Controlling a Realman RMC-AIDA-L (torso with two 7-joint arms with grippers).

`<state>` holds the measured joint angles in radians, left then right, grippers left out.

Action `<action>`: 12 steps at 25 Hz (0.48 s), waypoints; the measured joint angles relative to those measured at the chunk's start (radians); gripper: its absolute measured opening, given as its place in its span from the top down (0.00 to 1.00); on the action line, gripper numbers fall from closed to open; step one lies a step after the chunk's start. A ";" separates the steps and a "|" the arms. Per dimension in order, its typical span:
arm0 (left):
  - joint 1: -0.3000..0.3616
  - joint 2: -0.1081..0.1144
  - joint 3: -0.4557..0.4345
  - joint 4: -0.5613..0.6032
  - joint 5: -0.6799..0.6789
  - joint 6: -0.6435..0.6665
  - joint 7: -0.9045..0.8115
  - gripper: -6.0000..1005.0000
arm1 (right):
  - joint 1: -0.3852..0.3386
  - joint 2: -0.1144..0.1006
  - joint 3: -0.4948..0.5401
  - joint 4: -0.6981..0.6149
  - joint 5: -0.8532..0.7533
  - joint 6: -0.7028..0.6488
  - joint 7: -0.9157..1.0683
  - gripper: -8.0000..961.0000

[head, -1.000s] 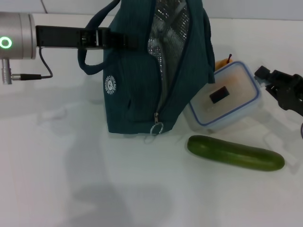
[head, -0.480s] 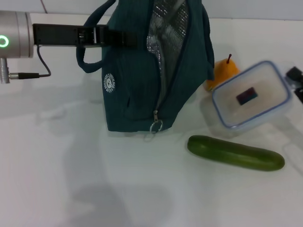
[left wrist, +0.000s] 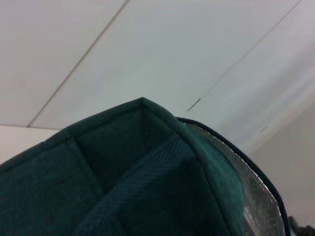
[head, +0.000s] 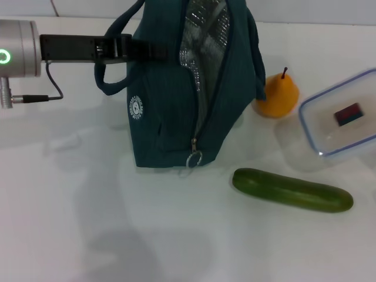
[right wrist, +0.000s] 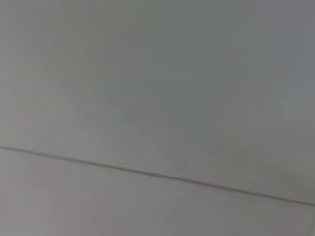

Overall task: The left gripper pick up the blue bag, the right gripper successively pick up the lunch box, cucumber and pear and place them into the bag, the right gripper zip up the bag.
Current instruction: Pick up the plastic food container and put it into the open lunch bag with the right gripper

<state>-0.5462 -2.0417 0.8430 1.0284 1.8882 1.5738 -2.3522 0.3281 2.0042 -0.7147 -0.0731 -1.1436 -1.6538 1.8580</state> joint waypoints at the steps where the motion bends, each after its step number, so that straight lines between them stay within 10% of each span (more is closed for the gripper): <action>1: -0.001 0.000 -0.002 -0.002 0.000 0.000 0.002 0.95 | -0.005 0.000 0.002 0.000 0.012 -0.019 0.008 0.89; 12: -0.013 -0.007 -0.002 -0.004 0.000 0.000 0.005 0.95 | 0.002 0.002 0.005 -0.003 0.132 -0.120 0.082 0.89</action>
<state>-0.5592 -2.0486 0.8406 1.0246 1.8881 1.5738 -2.3469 0.3300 2.0062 -0.7102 -0.0759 -1.0112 -1.7739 1.9401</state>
